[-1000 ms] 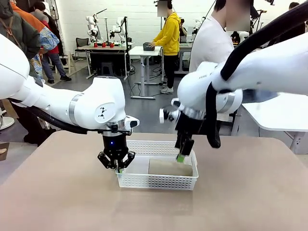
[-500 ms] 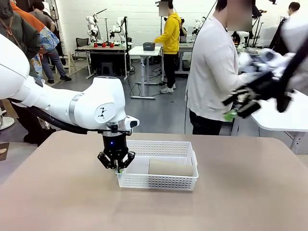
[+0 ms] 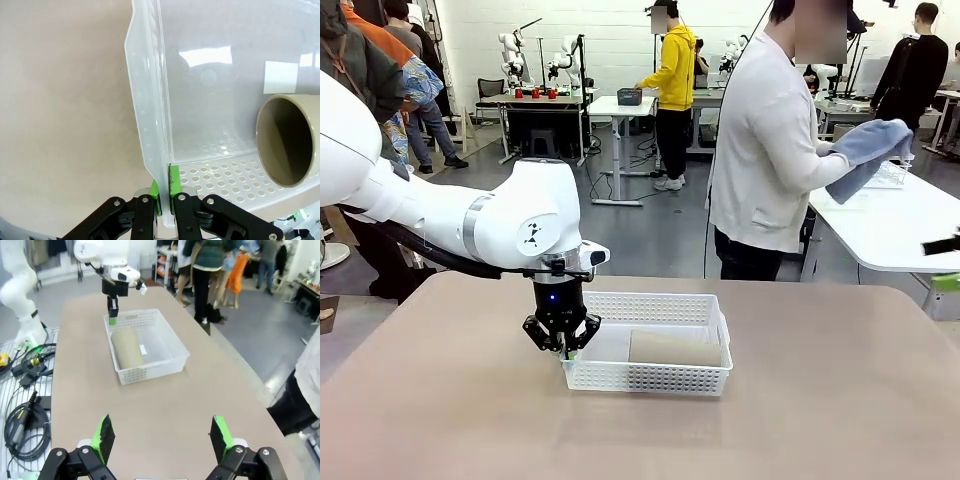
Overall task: Clean and organize the cups into the basket.
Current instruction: Pick up the Organizing basket and move it to the center of the table, then pick up the Reusable plastic cup from the right side of the table and place it inside the Organizing basket.
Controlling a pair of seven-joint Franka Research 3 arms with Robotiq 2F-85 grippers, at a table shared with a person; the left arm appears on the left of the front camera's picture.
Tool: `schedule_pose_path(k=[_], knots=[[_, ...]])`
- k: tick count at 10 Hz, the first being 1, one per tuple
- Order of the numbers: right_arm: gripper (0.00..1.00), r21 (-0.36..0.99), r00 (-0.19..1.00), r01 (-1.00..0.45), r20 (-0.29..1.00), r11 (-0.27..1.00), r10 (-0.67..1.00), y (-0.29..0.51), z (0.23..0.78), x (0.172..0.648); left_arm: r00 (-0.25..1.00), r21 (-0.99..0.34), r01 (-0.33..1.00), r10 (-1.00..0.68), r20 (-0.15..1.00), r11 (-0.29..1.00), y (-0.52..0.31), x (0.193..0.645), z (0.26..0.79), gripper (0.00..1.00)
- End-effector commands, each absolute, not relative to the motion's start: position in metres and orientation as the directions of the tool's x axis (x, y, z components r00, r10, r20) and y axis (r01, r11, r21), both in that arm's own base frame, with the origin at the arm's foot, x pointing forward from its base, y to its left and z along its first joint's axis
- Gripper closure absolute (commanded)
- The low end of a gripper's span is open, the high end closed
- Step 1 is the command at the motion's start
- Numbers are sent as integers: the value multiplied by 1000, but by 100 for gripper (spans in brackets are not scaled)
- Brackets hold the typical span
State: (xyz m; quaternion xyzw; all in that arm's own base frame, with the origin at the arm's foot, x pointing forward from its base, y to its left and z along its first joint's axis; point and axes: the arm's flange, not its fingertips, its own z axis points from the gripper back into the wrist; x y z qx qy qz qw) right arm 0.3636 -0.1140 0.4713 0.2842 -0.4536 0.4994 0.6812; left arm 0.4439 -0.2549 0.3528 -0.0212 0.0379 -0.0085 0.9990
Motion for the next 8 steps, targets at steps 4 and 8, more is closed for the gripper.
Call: schedule_pose_path(k=[4,8], knots=[[0,-81,25,-957,934,280,356,-206,443,348,997,-40,17,-20,-79,999,-256,443,354,100],[0,-156,-78,-967,933,200,351,-214,425,367,997,-40,17,-20,-79,999,-256,443,354,100]])
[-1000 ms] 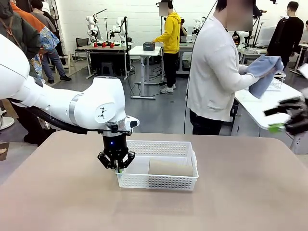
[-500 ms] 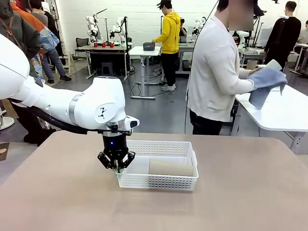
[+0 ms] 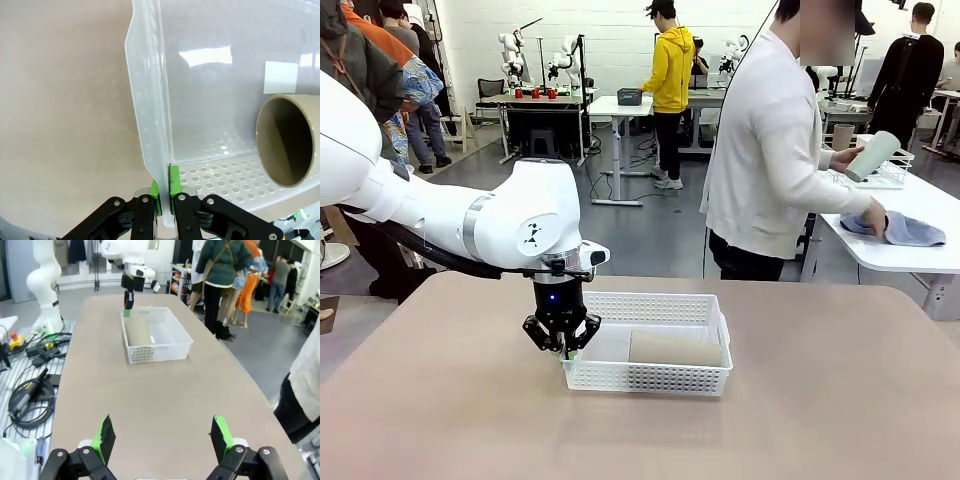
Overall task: Clean and organize the cups into the basket.
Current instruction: Pick up the Organizing basket and move it to the center of the table, then pick up the Reusable plastic cup from the right side of the table and place it inside the Organizing basket, then pick up the Reusable plastic cup from the right side of the table and stack it inside the Organizing basket in the center of the table.
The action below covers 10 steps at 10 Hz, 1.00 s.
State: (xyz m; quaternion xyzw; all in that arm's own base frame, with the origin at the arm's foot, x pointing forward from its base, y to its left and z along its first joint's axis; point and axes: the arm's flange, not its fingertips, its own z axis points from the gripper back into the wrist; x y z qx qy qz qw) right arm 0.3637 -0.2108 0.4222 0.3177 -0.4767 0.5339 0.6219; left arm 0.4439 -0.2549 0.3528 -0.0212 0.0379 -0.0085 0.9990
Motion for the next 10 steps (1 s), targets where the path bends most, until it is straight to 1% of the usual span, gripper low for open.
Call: schedule_pose_path(k=[1,2,10], knots=[[0,-215,-138,-951,938,223,317,-193,435,382,997,-40,17,-20,-79,999,-256,443,354,100],[0,-114,-25,-967,932,228,361,-211,422,364,997,-40,17,-20,-79,999,-256,443,354,100],[0,-114,-25,-967,932,228,361,-211,422,364,997,-40,17,-20,-79,999,-256,443,354,100]])
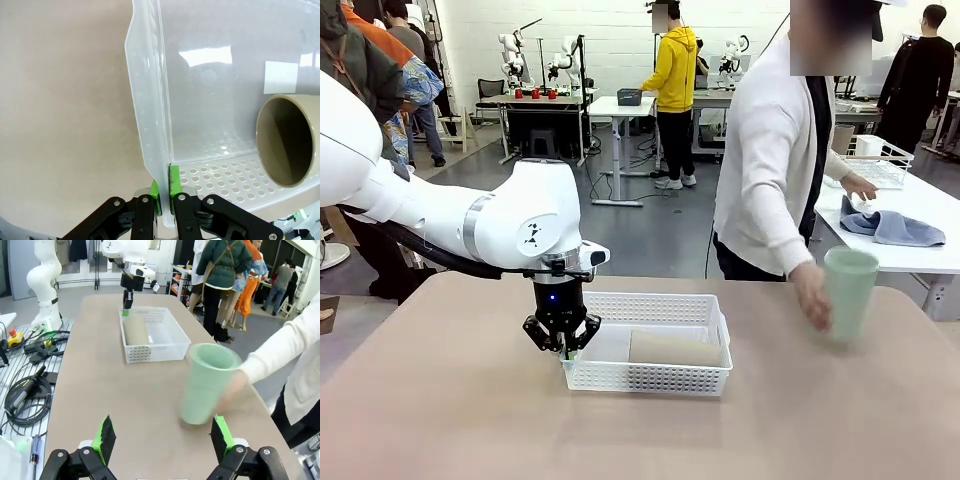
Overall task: Clean and organize the cups into the basket.
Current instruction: Pick up the Reusable plastic cup from the right side of the table and stack it inside the Organizing basket in the center of the table.
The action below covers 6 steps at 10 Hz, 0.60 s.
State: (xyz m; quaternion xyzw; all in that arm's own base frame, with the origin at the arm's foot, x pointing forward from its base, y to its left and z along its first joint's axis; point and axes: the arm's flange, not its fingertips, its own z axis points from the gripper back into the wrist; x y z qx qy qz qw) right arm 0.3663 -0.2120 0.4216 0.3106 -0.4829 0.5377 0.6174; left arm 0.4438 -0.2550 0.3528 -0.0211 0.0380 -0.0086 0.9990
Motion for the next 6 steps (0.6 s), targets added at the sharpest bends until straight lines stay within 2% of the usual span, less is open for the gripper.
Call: schedule_pose_path(k=[1,6], knots=[[0,-114,-25,-967,932,228,361,-211,422,364,997,-40,17,-20,-79,999,-256,443,354,100],[0,-114,-25,-967,932,228,361,-211,422,364,997,-40,17,-20,-79,999,-256,443,354,100]])
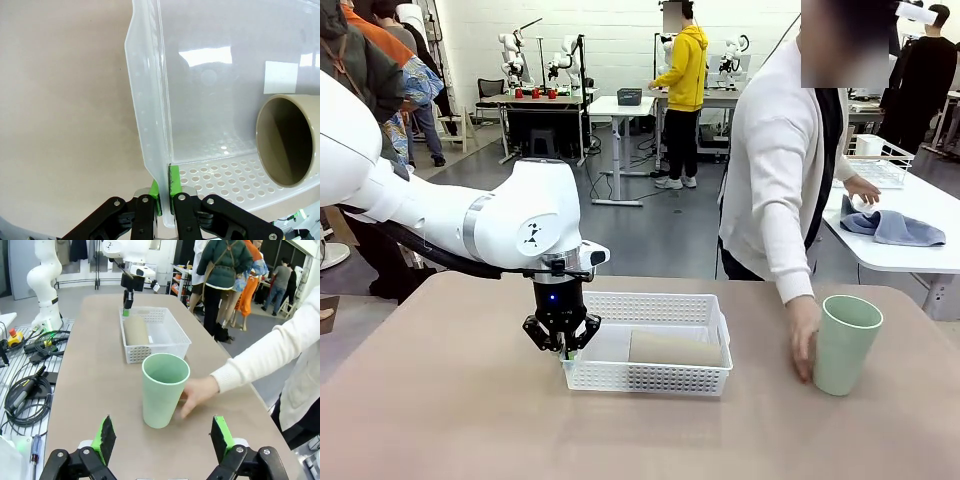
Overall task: Clean and organize the cups into the basket.
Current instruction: Pick up the Reusable plastic cup from the right side of the table and stack it inside the Organizing basket in the center of the table.
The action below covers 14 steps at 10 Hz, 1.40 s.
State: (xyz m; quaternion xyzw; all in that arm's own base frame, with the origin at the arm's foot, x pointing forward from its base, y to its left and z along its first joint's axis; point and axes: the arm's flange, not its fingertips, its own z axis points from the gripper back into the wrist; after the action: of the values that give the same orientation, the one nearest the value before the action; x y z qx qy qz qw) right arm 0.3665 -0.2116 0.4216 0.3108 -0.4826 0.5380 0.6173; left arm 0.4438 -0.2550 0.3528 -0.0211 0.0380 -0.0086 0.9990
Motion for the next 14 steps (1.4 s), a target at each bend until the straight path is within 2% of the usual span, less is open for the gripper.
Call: schedule_pose_path(k=[1,4,7,10,14], knots=[[0,-114,-25,-967,932,228,361,-211,422,364,997,-40,17,-20,-79,999,-256,443,354,100],[0,-136,-45,-964,930,228,364,-212,422,366,997,-40,17,-20,-79,999,-256,443,354,100],[0,-53,22,-974,945,219,326,-224,365,381,997,-40,17,-20,-79,999,-256,443,354,100],[0,6,78,-980,930,199,358,-220,309,395,997,-40,17,-20,-79,999,-256,443,354,100],[0,86,146,-978,931,188,334,-198,279,414,997,-40,17,-20,-79,999,-256,443,354,100]])
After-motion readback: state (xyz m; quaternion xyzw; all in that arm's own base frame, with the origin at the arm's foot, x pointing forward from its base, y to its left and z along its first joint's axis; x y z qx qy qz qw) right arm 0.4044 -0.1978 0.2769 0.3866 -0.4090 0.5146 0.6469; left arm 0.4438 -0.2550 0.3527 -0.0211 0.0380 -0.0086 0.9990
